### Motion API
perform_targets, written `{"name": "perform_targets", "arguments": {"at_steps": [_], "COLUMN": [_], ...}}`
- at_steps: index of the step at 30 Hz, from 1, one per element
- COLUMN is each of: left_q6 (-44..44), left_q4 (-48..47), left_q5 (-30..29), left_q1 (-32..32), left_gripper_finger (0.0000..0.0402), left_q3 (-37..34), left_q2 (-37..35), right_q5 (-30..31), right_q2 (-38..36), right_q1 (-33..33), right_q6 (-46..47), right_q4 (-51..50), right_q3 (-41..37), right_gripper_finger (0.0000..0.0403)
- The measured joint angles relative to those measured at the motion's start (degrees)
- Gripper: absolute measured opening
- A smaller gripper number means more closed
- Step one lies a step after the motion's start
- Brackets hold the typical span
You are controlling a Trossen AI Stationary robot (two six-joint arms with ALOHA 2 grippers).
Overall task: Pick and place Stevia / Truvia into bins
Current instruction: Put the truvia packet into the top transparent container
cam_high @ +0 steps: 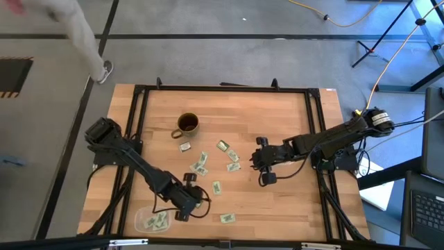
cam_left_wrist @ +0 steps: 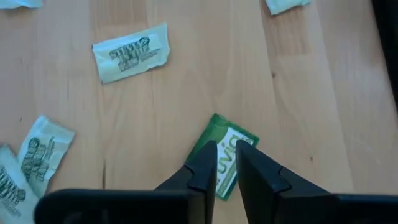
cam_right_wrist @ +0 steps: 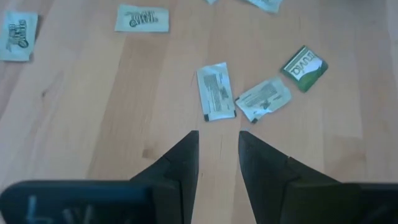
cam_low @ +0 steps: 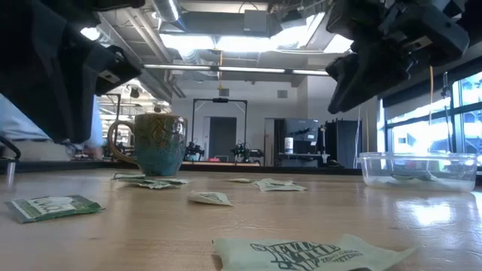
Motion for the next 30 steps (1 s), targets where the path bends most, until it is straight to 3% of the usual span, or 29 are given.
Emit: {"name": "perform_targets", "arguments": {"at_steps": [16, 30], "left_q6": [3.0, 2.8], "left_q4": [0.8, 0.3], "left_q5": [2.5, 3.5], "left_q1": [0.1, 0.1], "left_gripper_finger": [0.0064, 0.0004], "left_q3": [0.1, 0.1], "left_q2": [6.4, 6.5], "right_q5": [0.0, 0.0], "right_q2": [0.1, 0.1], "right_q1": [0.0, 0.0], "right_q6": [-0.1, 0.0], "right_q4": [2.3, 2.4], "right_q3": [0.0, 0.0], "right_gripper_finger": [0.0116, 0.0116]}}
